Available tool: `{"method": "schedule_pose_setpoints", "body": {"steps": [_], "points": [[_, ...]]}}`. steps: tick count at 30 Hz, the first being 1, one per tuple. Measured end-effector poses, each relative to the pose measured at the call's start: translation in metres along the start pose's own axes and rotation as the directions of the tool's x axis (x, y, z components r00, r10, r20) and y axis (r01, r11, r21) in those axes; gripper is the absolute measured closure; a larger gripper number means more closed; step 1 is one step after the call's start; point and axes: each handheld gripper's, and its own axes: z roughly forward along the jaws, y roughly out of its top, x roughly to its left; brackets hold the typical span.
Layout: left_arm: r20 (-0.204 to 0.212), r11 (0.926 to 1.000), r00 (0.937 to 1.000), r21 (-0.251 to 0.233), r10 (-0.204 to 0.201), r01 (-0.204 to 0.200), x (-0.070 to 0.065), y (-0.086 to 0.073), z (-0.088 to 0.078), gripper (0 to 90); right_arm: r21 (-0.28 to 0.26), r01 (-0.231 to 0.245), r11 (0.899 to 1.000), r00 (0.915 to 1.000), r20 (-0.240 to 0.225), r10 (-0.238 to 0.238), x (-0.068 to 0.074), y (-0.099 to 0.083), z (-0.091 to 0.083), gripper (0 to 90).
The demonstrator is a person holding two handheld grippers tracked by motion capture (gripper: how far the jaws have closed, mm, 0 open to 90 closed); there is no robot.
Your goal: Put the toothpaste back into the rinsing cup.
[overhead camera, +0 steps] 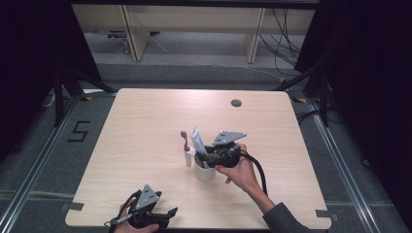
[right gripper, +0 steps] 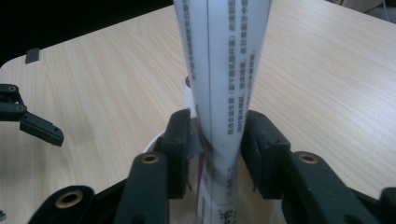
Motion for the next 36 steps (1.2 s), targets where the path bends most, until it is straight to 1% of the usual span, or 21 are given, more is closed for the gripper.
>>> {"method": "schedule_pose_setpoints", "body": {"steps": [1, 3, 5, 6, 8, 9, 10, 13, 14, 15, 16, 17, 18, 19, 22, 23, 27, 30, 32, 35, 36], "points": [[-0.002, 1.0000, 1.0000, 0.002, 0.001, -0.001, 0.000, 0.000, 0.000, 21.3, 0.007, -0.017, 1.000, 0.9998, -0.007, 0.017, 0.000, 0.001, -0.002, 61.1], [-0.002, 1.0000, 1.0000, 0.004, -0.001, 0.001, 0.000, 0.000, 0.000, 21.4, -0.001, -0.006, 1.000, 0.9999, -0.012, 0.006, -0.001, 0.001, -0.003, 60.8], [-0.001, 1.0000, 1.0000, 0.003, -0.001, 0.001, 0.000, 0.000, 0.000, 21.4, 0.001, -0.025, 1.000, 0.9997, -0.003, 0.025, 0.000, 0.002, -0.004, 59.5], [-0.006, 1.0000, 1.0000, 0.001, -0.001, 0.001, 0.000, 0.000, 0.000, 21.3, -0.002, -0.004, 1.000, 0.9999, -0.011, 0.004, -0.002, 0.002, -0.004, 59.7], [-0.001, 1.0000, 1.0000, 0.003, -0.001, 0.001, 0.000, 0.000, 0.000, 21.3, -0.013, 0.004, 1.000, 1.0000, 0.003, -0.004, -0.003, 0.002, -0.005, 59.7], [0.001, 1.0000, 1.0000, 0.001, -0.001, 0.001, 0.000, 0.000, 0.000, 21.3, -0.008, -0.011, 1.000, 0.9999, 0.007, 0.011, -0.002, 0.002, -0.005, 58.8], [0.000, 1.0000, 1.0000, 0.001, -0.001, 0.001, 0.000, 0.000, 0.000, 21.4, -0.009, -0.001, 1.000, 1.0000, 0.004, 0.001, -0.003, 0.002, -0.005, 58.7], [-0.002, 1.0000, 1.0000, 0.003, 0.001, -0.001, 0.000, 0.000, 0.000, 21.3, -0.002, -0.016, 1.000, 0.9998, -0.010, 0.016, -0.002, 0.002, -0.006, 57.6], [0.000, 1.0000, 1.0000, 0.002, -0.001, 0.001, 0.000, 0.000, 0.000, 21.4, -0.011, -0.006, 1.000, 1.0000, 0.000, 0.006, -0.003, 0.002, -0.006, 56.3], [0.002, 1.0000, 1.0000, 0.001, 0.000, 0.000, 0.000, 0.000, 0.000, 21.4, -0.010, -0.024, 1.000, 0.9997, -0.003, 0.024, -0.002, 0.002, -0.007, 55.0], [0.001, 1.0000, 1.0000, 0.001, 0.000, 0.000, 0.000, 0.000, 0.000, 21.4, -0.017, -0.015, 1.000, 0.9999, -0.005, 0.015, -0.003, 0.003, -0.007, 53.6], [-0.001, 1.0000, 1.0000, 0.002, 0.001, -0.001, 0.000, 0.000, 0.000, 21.4, -0.014, -0.045, 0.999, 0.9989, -0.011, 0.045, -0.001, 0.003, -0.008, 52.7], [-0.002, 1.0000, 1.0000, 0.002, -0.001, 0.001, 0.000, 0.000, 0.000, 21.4, -0.015, -0.045, 0.999, 0.9989, -0.014, 0.045, -0.001, 0.003, -0.010, 52.1], [0.001, 1.0000, 1.0000, 0.001, -0.002, 0.002, 0.000, 0.000, 0.000, 21.4, -0.031, -0.020, 0.999, 0.9998, -0.008, 0.020, -0.002, 0.004, -0.011, 51.8], [-0.001, 1.0000, 1.0000, 0.001, 0.002, -0.002, 0.000, 0.000, 0.000, 21.4, -0.025, -0.059, 0.998, 0.9982, -0.014, 0.059, -0.001, 0.004, -0.017, 50.2], [-0.003, 1.0000, 1.0000, 0.004, 0.001, -0.001, 0.000, 0.000, 0.000, 21.4, -0.038, -0.023, 0.999, 0.9997, -0.007, 0.023, -0.005, 0.005, -0.019, 50.2], [-0.001, 1.0000, 1.0000, 0.001, 0.001, -0.001, 0.000, 0.000, 0.000, 21.4, -0.035, -0.068, 0.997, 0.9977, 0.004, 0.068, -0.007, 0.003, -0.027, 49.6], [-0.003, 1.0000, 1.0000, 0.005, -0.001, 0.001, 0.000, 0.000, 0.000, 21.4, -0.052, -0.047, 0.998, 0.9988, 0.013, 0.048, -0.013, 0.002, -0.032, 49.6], [-0.002, 1.0000, 1.0000, 0.005, -0.002, 0.002, 0.000, 0.000, 0.000, 21.4, -0.053, -0.074, 0.996, 0.9971, 0.013, 0.074, -0.014, 0.000, -0.036, 49.6], [-0.005, 1.0000, 1.0000, 0.002, -0.007, 0.007, -0.001, 0.000, 0.000, 21.4, -0.054, -0.069, 0.996, 0.9974, 0.017, 0.070, -0.019, -0.002, -0.041, 49.6], [-0.002, 1.0000, 1.0000, 0.005, -0.004, 0.004, 0.000, 0.000, 0.000, 21.4, -0.047, -0.094, 0.994, 0.9952, 0.020, 0.095, -0.018, -0.003, -0.043, 49.6]]}}
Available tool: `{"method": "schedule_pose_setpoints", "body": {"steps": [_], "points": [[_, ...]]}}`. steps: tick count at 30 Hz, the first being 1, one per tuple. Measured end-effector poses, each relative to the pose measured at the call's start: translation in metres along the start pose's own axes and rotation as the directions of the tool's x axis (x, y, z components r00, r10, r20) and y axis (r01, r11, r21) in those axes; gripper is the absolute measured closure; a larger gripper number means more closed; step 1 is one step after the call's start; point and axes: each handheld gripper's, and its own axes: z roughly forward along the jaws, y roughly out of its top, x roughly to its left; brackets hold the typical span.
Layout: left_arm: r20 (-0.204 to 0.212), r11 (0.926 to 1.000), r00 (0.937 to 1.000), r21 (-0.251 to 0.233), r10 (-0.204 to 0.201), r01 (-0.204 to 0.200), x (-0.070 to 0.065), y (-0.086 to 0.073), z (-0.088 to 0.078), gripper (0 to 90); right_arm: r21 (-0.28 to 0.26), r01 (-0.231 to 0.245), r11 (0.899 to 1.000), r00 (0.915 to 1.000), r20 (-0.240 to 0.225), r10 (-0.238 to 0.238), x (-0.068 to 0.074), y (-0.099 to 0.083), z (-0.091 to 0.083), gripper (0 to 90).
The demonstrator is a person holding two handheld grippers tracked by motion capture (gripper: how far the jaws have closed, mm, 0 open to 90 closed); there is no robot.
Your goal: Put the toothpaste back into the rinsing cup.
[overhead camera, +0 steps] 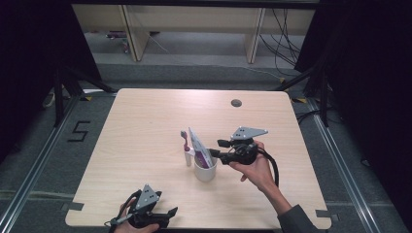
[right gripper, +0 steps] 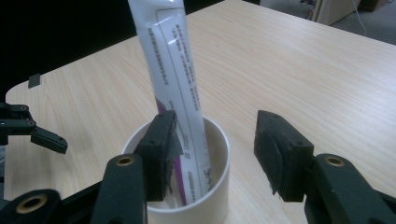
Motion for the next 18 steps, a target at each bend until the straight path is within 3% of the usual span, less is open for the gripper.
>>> {"method": "schedule_pose_setpoints", "body": {"steps": [1, 2, 3, 5, 9, 10, 13, 15, 16, 17, 18], "points": [[-0.002, 1.0000, 1.0000, -0.001, -0.001, 0.001, 0.000, 0.000, 0.000, 21.4, -0.002, -0.002, 1.000, 1.0000, -0.003, 0.002, -0.001, -0.001, -0.001, 49.6], [-0.007, 1.0000, 1.0000, -0.002, -0.001, 0.001, 0.000, 0.000, 0.000, 21.4, -0.014, 0.027, 1.000, 0.9995, 0.019, -0.027, -0.003, -0.001, -0.003, 49.5], [-0.007, 1.0000, 1.0000, -0.002, -0.001, 0.001, 0.000, 0.000, 0.001, 21.4, -0.001, -0.005, 1.000, 1.0000, 0.004, 0.005, -0.002, -0.002, -0.005, 49.3], [0.000, 1.0000, 1.0000, 0.000, 0.001, -0.001, 0.000, 0.000, 0.000, 21.4, -0.017, 0.016, 1.000, 0.9999, 0.006, -0.016, -0.006, -0.003, -0.006, 49.0], [-0.006, 1.0000, 1.0000, -0.002, -0.003, 0.003, 0.000, 0.000, 0.001, 21.3, -0.019, -0.006, 1.000, 1.0000, 0.002, 0.006, -0.008, -0.005, -0.012, 47.9], [-0.006, 1.0000, 1.0000, -0.001, -0.001, 0.001, 0.000, 0.000, 0.000, 21.4, -0.010, -0.025, 1.000, 0.9995, 0.019, 0.025, -0.007, -0.006, -0.015, 47.7], [0.000, 1.0000, 1.0000, -0.001, -0.003, 0.003, 0.000, 0.000, 0.000, 21.4, -0.024, -0.010, 1.000, 0.9999, 0.014, 0.010, -0.010, -0.007, -0.018, 46.9], [-0.001, 1.0000, 1.0000, -0.001, -0.001, 0.001, 0.000, 0.000, 0.000, 21.4, -0.025, -0.032, 0.999, 0.9993, 0.021, 0.032, -0.010, -0.009, -0.021, 46.3], [-0.004, 1.0000, 1.0000, -0.002, -0.001, 0.001, 0.000, 0.000, 0.000, 21.4, -0.025, -0.011, 1.000, 0.9995, 0.028, 0.012, -0.012, -0.009, -0.023, 46.3], [-0.007, 1.0000, 1.0000, -0.001, -0.001, 0.001, 0.000, 0.000, 0.000, 21.4, -0.031, -0.050, 0.998, 0.9986, 0.014, 0.050, -0.010, -0.010, -0.023, 46.0], [-0.005, 1.0000, 1.0000, -0.003, -0.002, 0.002, 0.000, 0.000, 0.000, 21.4, -0.033, -0.047, 0.998, 0.9987, 0.018, 0.047, -0.011, -0.010, -0.024, 45.7]]}}
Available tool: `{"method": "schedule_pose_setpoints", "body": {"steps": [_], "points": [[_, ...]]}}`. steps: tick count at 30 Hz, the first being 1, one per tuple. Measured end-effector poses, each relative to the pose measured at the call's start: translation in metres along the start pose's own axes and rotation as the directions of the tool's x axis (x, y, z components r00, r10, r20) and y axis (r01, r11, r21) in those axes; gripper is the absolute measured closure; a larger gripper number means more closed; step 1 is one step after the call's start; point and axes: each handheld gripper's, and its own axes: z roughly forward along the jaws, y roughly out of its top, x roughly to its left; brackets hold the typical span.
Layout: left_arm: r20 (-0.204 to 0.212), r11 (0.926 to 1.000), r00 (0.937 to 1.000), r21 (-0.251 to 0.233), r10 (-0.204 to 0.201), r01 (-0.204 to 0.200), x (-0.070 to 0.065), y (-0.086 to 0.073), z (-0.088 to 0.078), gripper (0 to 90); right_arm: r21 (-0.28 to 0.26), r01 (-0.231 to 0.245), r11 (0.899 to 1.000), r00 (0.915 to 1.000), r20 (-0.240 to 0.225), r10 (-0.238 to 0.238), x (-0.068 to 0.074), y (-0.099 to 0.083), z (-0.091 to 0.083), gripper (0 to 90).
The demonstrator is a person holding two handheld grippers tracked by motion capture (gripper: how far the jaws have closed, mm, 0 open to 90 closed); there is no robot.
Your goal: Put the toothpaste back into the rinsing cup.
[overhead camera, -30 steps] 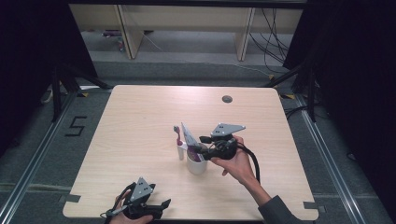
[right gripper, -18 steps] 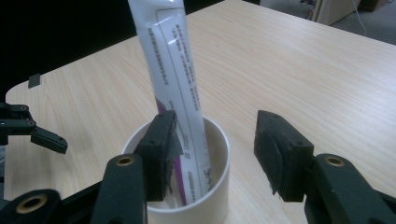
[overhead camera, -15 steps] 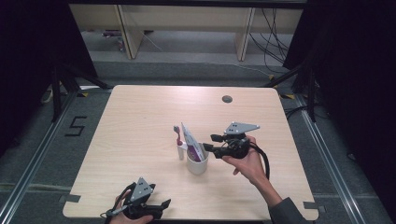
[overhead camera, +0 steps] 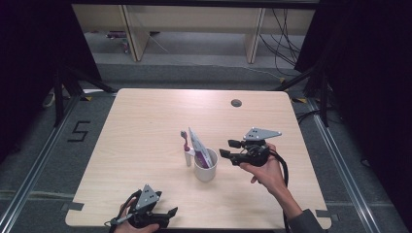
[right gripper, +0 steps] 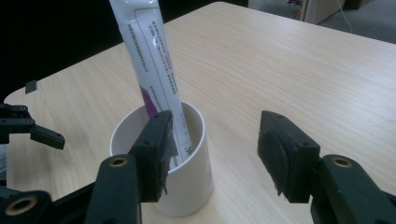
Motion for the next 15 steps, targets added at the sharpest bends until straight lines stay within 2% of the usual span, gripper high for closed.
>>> {"method": "schedule_pose_setpoints", "body": {"steps": [1, 2, 4, 6, 7, 8, 9, 10, 14, 15], "points": [[0.000, 1.0000, 1.0000, 0.001, 0.001, -0.001, 0.000, 0.000, 0.000, 21.4, -0.005, 0.033, 0.999, 0.9994, 0.014, -0.033, -0.003, 0.000, -0.002, 45.4], [0.005, 1.0000, 1.0000, 0.002, 0.001, -0.001, 0.000, 0.000, 0.000, 21.4, 0.004, 0.001, 1.000, 1.0000, 0.008, -0.001, -0.001, -0.001, -0.004, 45.2], [0.005, 1.0000, 1.0000, 0.003, 0.001, -0.001, 0.000, 0.000, 0.000, 21.4, -0.009, 0.027, 1.000, 0.9996, 0.008, -0.027, -0.004, -0.002, -0.005, 45.0], [0.004, 1.0000, 1.0000, 0.002, 0.002, -0.002, 0.000, 0.000, 0.000, 21.4, -0.003, -0.012, 1.000, 0.9998, 0.013, 0.012, -0.002, -0.004, -0.009, 44.6], [0.002, 1.0000, 1.0000, 0.001, 0.002, -0.002, 0.000, 0.000, 0.000, 21.4, -0.011, 0.005, 1.000, 1.0000, 0.003, -0.005, -0.004, -0.005, -0.008, 44.5], [-0.002, 1.0000, 1.0000, 0.001, 0.002, -0.002, 0.000, 0.000, 0.000, 21.4, -0.010, 0.010, 1.000, 0.9998, 0.019, -0.009, -0.005, -0.005, -0.010, 44.4], [-0.001, 1.0000, 1.0000, 0.000, 0.001, -0.001, 0.000, 0.000, 0.000, 21.4, -0.008, 0.002, 1.000, 0.9999, 0.017, -0.002, -0.004, -0.006, -0.011, 44.1], [0.005, 1.0000, 1.0000, 0.002, 0.003, -0.003, 0.000, 0.000, 0.000, 21.4, -0.017, 0.015, 1.000, 0.9998, 0.014, -0.015, -0.006, -0.007, -0.011, 43.9], [0.005, 1.0000, 1.0000, 0.002, 0.002, -0.002, 0.000, 0.000, 0.000, 21.4, -0.009, 0.001, 1.000, 0.9999, 0.015, 0.000, -0.006, -0.011, -0.015, 43.3], [0.004, 1.0000, 1.0000, 0.002, 0.001, -0.001, 0.000, 0.000, 0.000, 21.4, -0.010, -0.019, 1.000, 0.9998, 0.008, 0.019, -0.005, -0.012, -0.016, 43.3]]}}
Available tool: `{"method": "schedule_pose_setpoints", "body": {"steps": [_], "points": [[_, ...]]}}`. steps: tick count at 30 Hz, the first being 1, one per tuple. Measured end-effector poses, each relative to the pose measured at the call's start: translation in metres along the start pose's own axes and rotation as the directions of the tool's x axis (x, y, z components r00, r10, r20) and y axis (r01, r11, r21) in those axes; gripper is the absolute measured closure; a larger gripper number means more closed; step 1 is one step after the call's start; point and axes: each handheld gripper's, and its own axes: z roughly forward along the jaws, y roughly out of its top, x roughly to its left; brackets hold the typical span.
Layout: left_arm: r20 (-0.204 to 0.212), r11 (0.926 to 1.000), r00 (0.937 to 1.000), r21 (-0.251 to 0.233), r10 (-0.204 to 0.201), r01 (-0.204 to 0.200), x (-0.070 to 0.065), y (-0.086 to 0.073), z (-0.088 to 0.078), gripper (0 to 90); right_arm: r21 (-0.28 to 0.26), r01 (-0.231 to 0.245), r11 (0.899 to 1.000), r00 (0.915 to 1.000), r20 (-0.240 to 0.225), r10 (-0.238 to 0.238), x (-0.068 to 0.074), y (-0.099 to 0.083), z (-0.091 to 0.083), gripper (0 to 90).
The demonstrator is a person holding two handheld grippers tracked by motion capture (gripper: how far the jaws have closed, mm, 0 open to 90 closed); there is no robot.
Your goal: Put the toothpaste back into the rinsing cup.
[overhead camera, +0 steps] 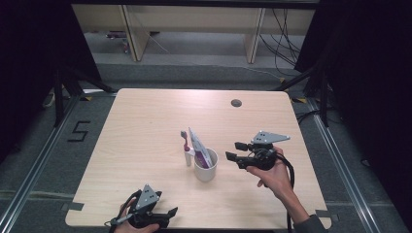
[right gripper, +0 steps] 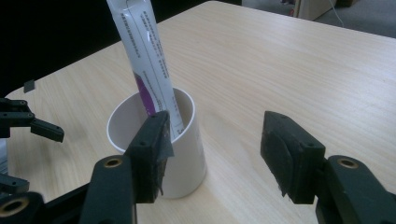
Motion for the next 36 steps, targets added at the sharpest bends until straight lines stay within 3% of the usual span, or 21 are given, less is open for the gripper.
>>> {"method": "schedule_pose_setpoints", "body": {"steps": [1, 2, 4, 5, 7, 13, 14, 16, 18, 19, 20, 22, 23, 24, 27, 28, 30, 31, 32, 33, 36], "points": [[0.000, 1.0000, 1.0000, 0.000, 0.000, 0.000, 0.000, 0.000, 0.000, 21.4, -0.006, 0.022, 1.000, 0.9997, 0.006, -0.022, -0.001, 0.000, -0.001, 43.1], [0.000, 1.0000, 1.0000, 0.000, 0.002, -0.002, 0.000, 0.000, 0.000, 21.4, -0.002, 0.003, 1.000, 1.0000, 0.007, -0.003, 0.000, -0.001, -0.002, 42.9], [0.000, 1.0000, 1.0000, 0.000, 0.003, -0.003, 0.000, 0.000, 0.000, 21.4, -0.003, 0.015, 1.000, 0.9998, 0.013, -0.015, -0.001, -0.002, -0.004, 42.7], [0.000, 1.0000, 1.0000, -0.001, 0.003, -0.003, 0.000, 0.000, 0.000, 21.4, -0.002, -0.015, 1.000, 0.9999, 0.009, 0.015, 0.001, -0.003, -0.004, 42.5], [0.000, 1.0000, 1.0000, -0.001, 0.003, -0.003, 0.000, 0.000, 0.000, 21.4, -0.004, 0.024, 1.000, 0.9996, 0.012, -0.024, -0.002, -0.004, -0.006, 41.9], [0.003, 1.0000, 1.0000, -0.005, 0.005, -0.005, 0.000, 0.000, 0.000, 21.4, 0.004, -0.017, 1.000, 0.9994, 0.030, 0.016, -0.001, -0.009, -0.013, 38.8], [0.001, 1.0000, 1.0000, -0.002, 0.006, -0.006, 0.000, 0.000, 0.000, 21.4, -0.002, 0.005, 1.000, 0.9996, 0.029, -0.005, -0.003, -0.010, -0.013, 38.5], [0.002, 1.0000, 1.0000, -0.006, 0.005, -0.005, 0.000, 0.000, 0.000, 21.4, 0.003, 0.005, 1.000, 0.9996, 0.027, -0.005, -0.004, -0.012, -0.015, 37.6], [0.003, 1.0000, 1.0000, -0.005, 0.005, -0.005, 0.001, 0.000, 0.000, 21.3, 0.001, -0.028, 1.000, 0.9993, 0.026, 0.028, -0.002, -0.014, -0.017, 37.2], [0.002, 1.0000, 1.0000, -0.005, 0.005, -0.005, 0.001, 0.000, 0.000, 21.3, -0.002, 0.006, 1.000, 0.9992, 0.040, -0.006, -0.004, -0.015, -0.019, 36.7], [0.002, 1.0000, 1.0000, -0.006, 0.005, -0.005, 0.001, 0.000, 0.000, 21.4, 0.012, -0.031, 0.999, 0.9990, 0.033, 0.031, -0.002, -0.015, -0.020, 36.2], [0.002, 1.0000, 1.0000, -0.005, 0.005, -0.005, 0.001, 0.000, 0.000, 21.4, -0.001, -0.006, 1.000, 0.9992, 0.040, 0.006, -0.004, -0.017, -0.022, 35.3], [0.000, 1.0000, 1.0000, -0.007, 0.004, -0.004, 0.001, 0.000, 0.000, 21.4, 0.006, -0.027, 1.000, 0.9991, 0.034, 0.027, -0.002, -0.018, -0.023, 34.8], [-0.005, 1.0000, 1.0000, -0.004, 0.003, -0.003, 0.001, 0.000, 0.000, 21.4, 0.003, 0.000, 1.000, 0.9990, 0.045, 0.000, -0.004, -0.020, -0.024, 33.8], [0.002, 1.0000, 1.0000, -0.006, 0.004, -0.004, 0.001, 0.000, 0.000, 21.4, 0.021, -0.034, 0.999, 0.9986, 0.042, 0.033, -0.002, -0.023, -0.028, 32.4], [-0.003, 1.0000, 1.0000, -0.006, 0.004, -0.004, 0.001, 0.000, 0.000, 21.4, 0.010, -0.015, 1.000, 0.9988, 0.046, 0.015, -0.004, -0.025, -0.027, 31.6], [0.003, 1.0000, 1.0000, -0.004, 0.006, -0.005, 0.001, 0.000, 0.000, 21.3, 0.012, -0.045, 0.999, 0.9983, 0.038, 0.044, -0.002, -0.027, -0.029, 31.0], [0.002, 1.0000, 1.0000, -0.001, 0.007, -0.007, 0.001, 0.001, 0.000, 21.3, 0.012, -0.021, 1.000, 0.9988, 0.046, 0.020, -0.004, -0.028, -0.031, 30.7], [-0.002, 1.0000, 1.0000, -0.001, 0.005, -0.005, 0.001, 0.001, 0.000, 21.4, 0.015, -0.048, 0.999, 0.9980, 0.042, 0.047, -0.002, -0.029, -0.032, 30.2], [-0.005, 1.0000, 1.0000, -0.002, 0.004, -0.004, 0.001, 0.000, 0.000, 21.4, 0.019, -0.023, 1.000, 0.9984, 0.052, 0.022, -0.004, -0.029, -0.033, 29.7], [-0.003, 1.0000, 1.0000, -0.001, 0.003, -0.003, 0.001, 0.001, 0.000, 21.4, 0.010, -0.027, 1.000, 0.9985, 0.048, 0.027, -0.004, -0.032, -0.035, 28.8]]}}
